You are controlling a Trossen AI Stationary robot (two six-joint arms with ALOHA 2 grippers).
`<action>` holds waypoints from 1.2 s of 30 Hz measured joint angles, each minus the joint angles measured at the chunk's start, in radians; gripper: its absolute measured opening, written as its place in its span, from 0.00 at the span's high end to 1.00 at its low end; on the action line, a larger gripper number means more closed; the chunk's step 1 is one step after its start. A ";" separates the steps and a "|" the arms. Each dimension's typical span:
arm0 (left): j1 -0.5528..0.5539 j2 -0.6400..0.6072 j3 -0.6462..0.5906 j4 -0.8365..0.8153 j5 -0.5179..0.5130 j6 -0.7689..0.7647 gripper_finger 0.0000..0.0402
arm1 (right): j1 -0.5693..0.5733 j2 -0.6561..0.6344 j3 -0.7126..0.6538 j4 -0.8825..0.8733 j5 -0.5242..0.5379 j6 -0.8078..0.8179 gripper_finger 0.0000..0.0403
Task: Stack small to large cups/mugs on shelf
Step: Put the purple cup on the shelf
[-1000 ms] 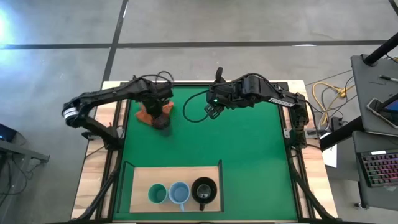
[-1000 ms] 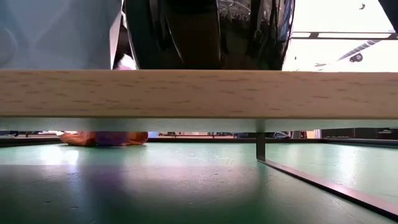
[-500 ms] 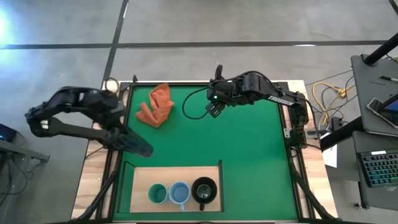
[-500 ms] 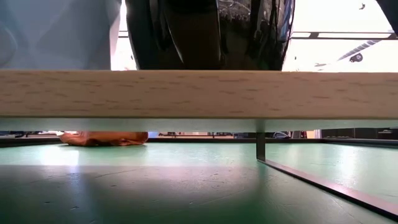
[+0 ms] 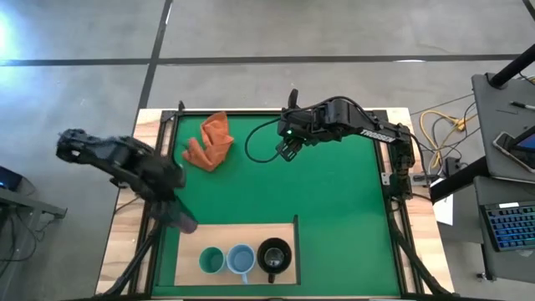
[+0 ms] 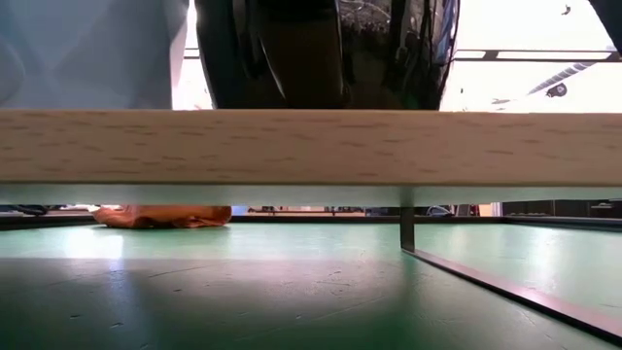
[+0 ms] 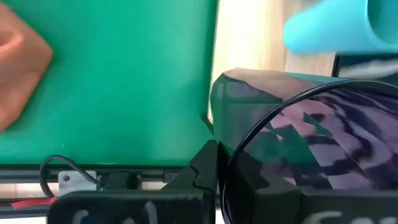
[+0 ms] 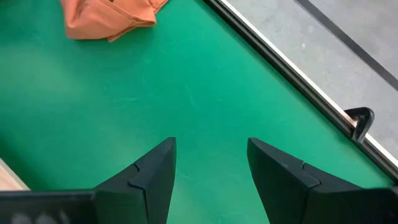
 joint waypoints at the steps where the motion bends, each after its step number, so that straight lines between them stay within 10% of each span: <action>1: -0.030 0.022 0.000 0.003 -0.001 -0.002 1.00 | 0.000 0.000 0.000 0.000 0.000 0.000 0.52; 16: -0.336 0.195 0.054 0.025 -0.018 -0.209 1.00 | 0.000 0.000 -0.038 0.000 0.000 -0.020 0.52; 36: -0.413 0.397 0.125 0.092 0.031 -0.205 1.00 | 0.041 0.001 -0.143 0.138 -0.142 0.016 0.52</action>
